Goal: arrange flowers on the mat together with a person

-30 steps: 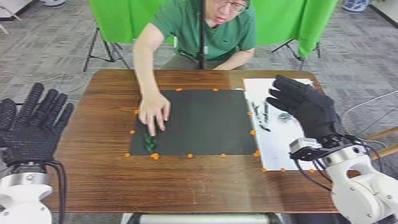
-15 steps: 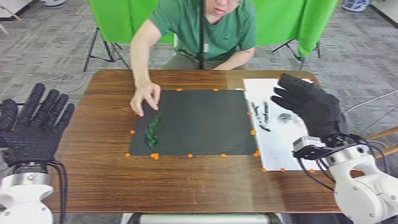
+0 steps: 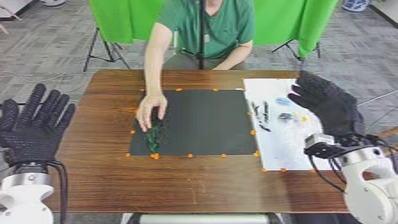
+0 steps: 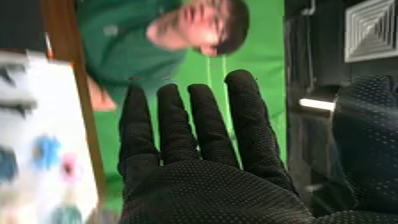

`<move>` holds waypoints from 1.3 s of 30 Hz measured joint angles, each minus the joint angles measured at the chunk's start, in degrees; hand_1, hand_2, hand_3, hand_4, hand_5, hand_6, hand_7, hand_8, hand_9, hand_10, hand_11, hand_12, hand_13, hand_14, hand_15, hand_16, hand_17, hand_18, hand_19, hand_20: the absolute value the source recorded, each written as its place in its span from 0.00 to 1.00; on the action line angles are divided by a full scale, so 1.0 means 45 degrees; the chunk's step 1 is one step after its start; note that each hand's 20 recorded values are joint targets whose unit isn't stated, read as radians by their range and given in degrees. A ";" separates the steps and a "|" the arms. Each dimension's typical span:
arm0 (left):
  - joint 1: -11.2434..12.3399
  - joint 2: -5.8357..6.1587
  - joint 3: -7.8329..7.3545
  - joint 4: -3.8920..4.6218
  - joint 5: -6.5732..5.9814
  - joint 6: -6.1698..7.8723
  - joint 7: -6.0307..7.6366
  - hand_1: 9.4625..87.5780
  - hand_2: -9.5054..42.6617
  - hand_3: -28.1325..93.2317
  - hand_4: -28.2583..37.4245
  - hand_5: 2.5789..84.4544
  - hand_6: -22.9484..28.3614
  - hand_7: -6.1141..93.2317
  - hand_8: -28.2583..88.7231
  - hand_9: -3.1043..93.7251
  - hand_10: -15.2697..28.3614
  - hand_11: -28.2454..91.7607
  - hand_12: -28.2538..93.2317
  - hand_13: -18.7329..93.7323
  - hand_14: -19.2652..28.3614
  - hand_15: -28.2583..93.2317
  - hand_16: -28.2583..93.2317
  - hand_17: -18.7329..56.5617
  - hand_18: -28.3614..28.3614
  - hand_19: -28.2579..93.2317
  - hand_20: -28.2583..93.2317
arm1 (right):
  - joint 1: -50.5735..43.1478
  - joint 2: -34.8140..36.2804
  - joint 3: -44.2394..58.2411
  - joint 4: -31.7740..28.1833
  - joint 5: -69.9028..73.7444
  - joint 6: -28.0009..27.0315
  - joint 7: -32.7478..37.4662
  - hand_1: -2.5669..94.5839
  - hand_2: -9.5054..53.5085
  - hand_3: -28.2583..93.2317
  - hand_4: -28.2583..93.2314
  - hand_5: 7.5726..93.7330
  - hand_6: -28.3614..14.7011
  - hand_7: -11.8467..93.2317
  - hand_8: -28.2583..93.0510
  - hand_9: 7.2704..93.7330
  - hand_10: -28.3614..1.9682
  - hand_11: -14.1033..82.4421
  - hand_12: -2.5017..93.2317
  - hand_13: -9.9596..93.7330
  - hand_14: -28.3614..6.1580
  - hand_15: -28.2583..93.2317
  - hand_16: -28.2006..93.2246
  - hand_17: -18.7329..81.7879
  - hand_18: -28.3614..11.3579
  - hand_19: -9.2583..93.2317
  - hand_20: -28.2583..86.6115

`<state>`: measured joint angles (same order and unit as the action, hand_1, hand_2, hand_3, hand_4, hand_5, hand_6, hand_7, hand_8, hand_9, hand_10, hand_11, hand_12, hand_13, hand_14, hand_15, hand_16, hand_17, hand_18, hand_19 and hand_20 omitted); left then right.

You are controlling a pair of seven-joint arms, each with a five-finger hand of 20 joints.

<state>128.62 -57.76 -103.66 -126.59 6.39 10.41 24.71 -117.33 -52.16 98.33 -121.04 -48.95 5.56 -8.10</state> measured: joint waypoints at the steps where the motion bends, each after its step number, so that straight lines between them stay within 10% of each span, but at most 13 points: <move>1: 0.0000 -0.0003 -0.0006 0.0000 0.0000 0.0000 0.0003 0.16 0.50 0.81 0.00 0.48 0.58 0.15 0.17 0.39 0.66 0.37 0.30 0.38 0.64 0.41 0.18 0.20 0.70 0.45 0.32 | -0.0113 0.0018 0.0129 -0.0004 0.0003 0.0044 -0.0029 0.20 0.24 0.84 0.06 0.40 0.60 0.22 0.16 0.34 0.48 0.18 0.15 0.38 0.47 0.30 0.36 0.29 0.33 0.38 0.35; 16: 0.0043 -0.0015 -0.0082 -0.0017 0.0025 0.0005 0.0069 0.16 0.51 0.80 0.00 0.47 0.57 0.15 0.17 0.39 0.66 0.36 0.30 0.38 0.64 0.40 0.18 0.20 0.70 0.45 0.32 | -0.0898 0.0062 0.1110 -0.0381 -0.1931 0.0625 0.0571 0.22 0.16 0.84 0.06 0.33 0.53 0.20 0.17 0.30 0.39 0.17 0.16 0.34 0.39 0.28 0.37 0.27 0.32 0.40 0.35; 23: 0.0152 -0.0043 -0.0104 -0.0043 0.0029 0.0010 0.0101 0.15 0.51 0.81 0.00 0.47 0.58 0.15 0.17 0.39 0.66 0.36 0.30 0.38 0.64 0.40 0.18 0.20 0.70 0.45 0.32 | -0.1943 0.0706 0.1773 -0.1486 -0.7160 0.2993 0.5221 0.26 0.08 0.84 0.07 0.32 0.48 0.19 0.18 0.32 0.33 0.18 0.18 0.37 0.36 0.35 0.39 0.28 0.29 0.54 0.35; 39: 0.0174 -0.0055 -0.0070 -0.0051 0.0032 0.0020 0.0110 0.15 0.50 0.81 0.00 0.47 0.58 0.16 0.17 0.39 0.66 0.37 0.30 0.38 0.67 0.42 0.18 0.20 0.70 0.45 0.32 | -0.1133 0.2199 -0.0842 -0.0969 -1.6311 0.0575 1.3983 0.33 0.00 0.83 0.03 0.53 0.52 0.28 0.14 0.47 0.30 0.56 0.36 0.45 0.28 0.76 0.45 0.34 0.19 0.75 0.43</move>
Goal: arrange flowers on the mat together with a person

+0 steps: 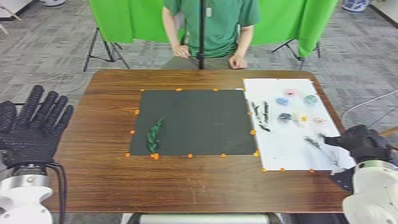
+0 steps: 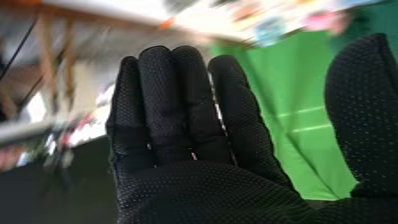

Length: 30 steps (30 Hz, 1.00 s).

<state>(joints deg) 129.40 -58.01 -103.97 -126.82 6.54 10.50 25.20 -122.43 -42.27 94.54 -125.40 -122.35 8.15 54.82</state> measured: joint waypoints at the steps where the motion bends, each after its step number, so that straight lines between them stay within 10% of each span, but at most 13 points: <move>1: -0.0004 0.0003 0.0012 0.0001 0.0000 0.0000 -0.0003 0.15 0.50 0.81 0.00 0.48 0.58 0.16 0.17 0.39 0.66 0.37 0.30 0.38 0.67 0.42 0.18 0.20 0.70 0.45 0.32 | 0.0000 -0.0002 0.0007 0.0097 -0.0571 -0.0138 0.0092 0.33 0.00 0.83 0.03 0.53 0.52 0.28 0.14 0.47 0.30 0.56 0.36 0.45 0.28 0.76 0.46 0.34 0.19 0.75 0.43; 30: -0.0042 0.0000 0.0275 0.0002 0.0000 0.0054 -0.0075 0.16 0.50 0.82 0.00 0.48 0.58 0.16 0.17 0.39 0.67 0.37 0.31 0.38 0.67 0.42 0.18 0.20 0.70 0.46 0.32 | 0.1278 -0.0554 -0.0797 0.1835 -0.1263 -0.2325 -0.0852 0.46 0.00 0.81 0.00 0.70 0.64 0.38 0.21 0.59 0.43 0.76 0.51 0.54 0.32 0.83 0.61 0.38 0.18 0.77 0.53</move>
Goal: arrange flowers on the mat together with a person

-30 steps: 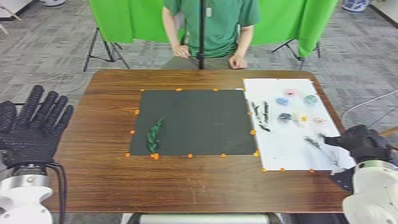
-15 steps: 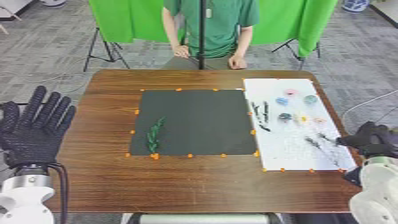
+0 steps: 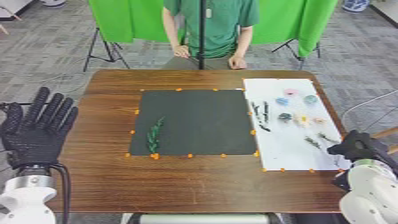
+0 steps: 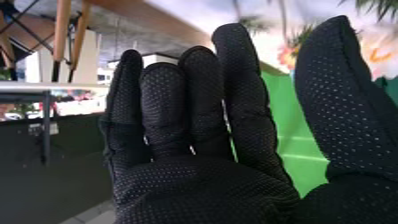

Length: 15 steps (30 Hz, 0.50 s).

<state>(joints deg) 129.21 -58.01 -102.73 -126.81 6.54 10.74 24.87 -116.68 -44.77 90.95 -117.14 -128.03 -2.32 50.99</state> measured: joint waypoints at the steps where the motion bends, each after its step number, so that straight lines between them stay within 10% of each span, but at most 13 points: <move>1: -0.0005 0.0000 0.0017 0.0002 0.0001 0.0001 -0.0012 0.16 0.50 0.82 0.00 0.48 0.58 0.16 0.17 0.39 0.67 0.37 0.31 0.38 0.67 0.42 0.18 0.20 0.70 0.46 0.32 | 0.0067 -0.0041 -0.0073 0.0062 0.0024 0.0003 0.0000 0.49 0.00 0.79 0.00 0.71 0.63 0.41 0.24 0.60 0.45 0.76 0.51 0.54 0.33 0.83 0.61 0.38 0.18 0.76 0.53; 15: -0.0089 0.0000 0.0152 0.0009 0.0012 0.0040 -0.0231 0.16 0.49 0.82 0.00 0.48 0.58 0.16 0.17 0.39 0.67 0.37 0.30 0.37 0.69 0.43 0.18 0.19 0.70 0.46 0.32 | 0.0215 -0.0162 -0.0296 0.0004 0.0574 0.0507 0.0233 0.55 0.04 0.80 0.02 0.70 0.65 0.55 0.32 0.65 0.47 0.73 0.62 0.58 0.34 0.84 0.62 0.40 0.17 0.79 0.54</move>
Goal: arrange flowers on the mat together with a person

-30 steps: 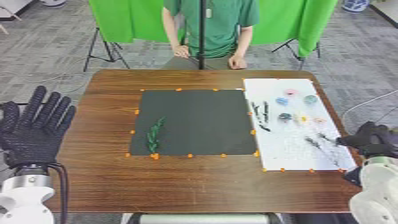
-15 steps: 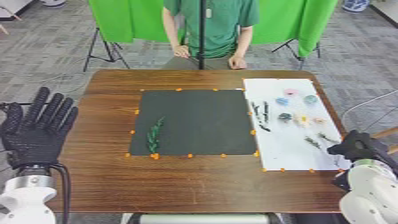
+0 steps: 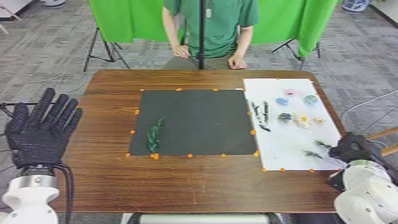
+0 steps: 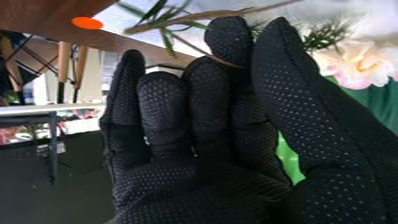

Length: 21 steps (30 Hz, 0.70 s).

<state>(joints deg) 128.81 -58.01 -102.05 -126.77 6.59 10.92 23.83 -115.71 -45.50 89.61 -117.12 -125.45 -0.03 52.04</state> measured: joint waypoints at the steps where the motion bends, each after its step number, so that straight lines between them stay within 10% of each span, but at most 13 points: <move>1: -0.0004 0.0000 0.0000 0.0001 0.0001 0.0001 -0.0005 0.16 0.49 0.82 0.00 0.48 0.58 0.16 0.17 0.39 0.67 0.37 0.31 0.37 0.69 0.43 0.18 0.19 0.70 0.46 0.32 | -0.0004 0.0001 0.0000 -0.0075 0.0055 0.0089 0.0043 0.54 0.04 0.81 0.02 0.70 0.65 0.55 0.32 0.65 0.46 0.73 0.62 0.58 0.34 0.84 0.62 0.40 0.17 0.79 0.54; 9: -0.0004 0.0000 0.0023 0.0000 0.0004 0.0011 -0.0012 0.16 0.49 0.82 0.00 0.48 0.58 0.16 0.17 0.39 0.67 0.37 0.30 0.37 0.69 0.43 0.18 0.19 0.70 0.46 0.32 | 0.0299 0.0390 -0.0843 -0.1345 0.0002 0.2442 0.0472 0.55 0.03 0.81 0.03 0.71 0.64 0.54 0.32 0.67 0.45 0.71 0.62 0.60 0.31 0.84 0.61 0.41 0.14 0.80 0.54; 21: -0.0211 0.0082 0.0511 0.0088 0.0012 0.0058 -0.0143 0.16 0.49 0.82 0.00 0.48 0.58 0.16 0.17 0.39 0.67 0.37 0.30 0.38 0.69 0.43 0.18 0.19 0.70 0.46 0.32 | 0.5257 0.0082 -0.5864 -0.0981 0.1110 0.2330 0.0351 0.56 0.02 0.81 0.03 0.73 0.62 0.51 0.33 0.68 0.43 0.71 0.61 0.61 0.30 0.85 0.60 0.41 0.10 0.82 0.53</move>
<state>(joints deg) 127.86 -57.64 -99.75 -126.38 6.64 11.18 23.19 -92.06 -45.13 63.23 -121.54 -120.45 10.45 53.62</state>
